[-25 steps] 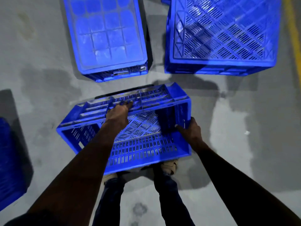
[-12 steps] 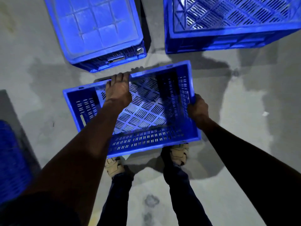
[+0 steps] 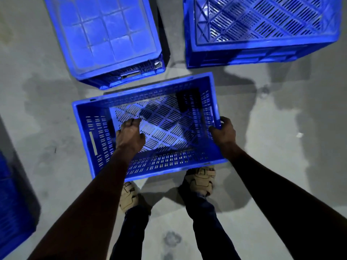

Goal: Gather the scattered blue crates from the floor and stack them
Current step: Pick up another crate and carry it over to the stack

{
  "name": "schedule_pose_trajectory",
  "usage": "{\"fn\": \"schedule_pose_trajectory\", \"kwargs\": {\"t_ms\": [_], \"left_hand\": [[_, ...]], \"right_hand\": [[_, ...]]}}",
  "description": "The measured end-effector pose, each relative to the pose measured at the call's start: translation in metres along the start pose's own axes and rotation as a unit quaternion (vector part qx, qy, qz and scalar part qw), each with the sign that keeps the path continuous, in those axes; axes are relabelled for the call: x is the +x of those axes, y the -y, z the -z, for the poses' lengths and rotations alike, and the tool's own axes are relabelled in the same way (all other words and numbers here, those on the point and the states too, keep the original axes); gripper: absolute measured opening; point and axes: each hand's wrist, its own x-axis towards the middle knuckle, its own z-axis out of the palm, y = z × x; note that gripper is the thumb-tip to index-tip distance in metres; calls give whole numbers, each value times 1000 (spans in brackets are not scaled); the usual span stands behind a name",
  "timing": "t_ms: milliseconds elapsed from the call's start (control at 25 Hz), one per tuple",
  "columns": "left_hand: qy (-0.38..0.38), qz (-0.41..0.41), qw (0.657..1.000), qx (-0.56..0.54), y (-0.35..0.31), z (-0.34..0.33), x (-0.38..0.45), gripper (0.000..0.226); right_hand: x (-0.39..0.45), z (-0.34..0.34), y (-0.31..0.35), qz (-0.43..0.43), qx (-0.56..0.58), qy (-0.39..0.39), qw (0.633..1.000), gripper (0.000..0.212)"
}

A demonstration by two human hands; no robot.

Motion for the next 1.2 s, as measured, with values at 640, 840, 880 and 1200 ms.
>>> {"fn": "schedule_pose_trajectory", "kwargs": {"t_ms": [640,840,880,1200], "left_hand": [[-249,287,862,-334,115,-18,-16,57],[-205,344,852,-338,124,-15,-7,43],[-198,343,854,-337,124,-13,-6,43],[-189,329,845,-376,148,4,-71,49]], "right_hand": [[20,-53,-1,-47,-118,-147,981,53],[18,-54,2,-51,-86,-167,981,46],[21,-53,-2,-50,-45,-144,987,50],[-25,-16,15,-29,130,-63,989,44]]}}
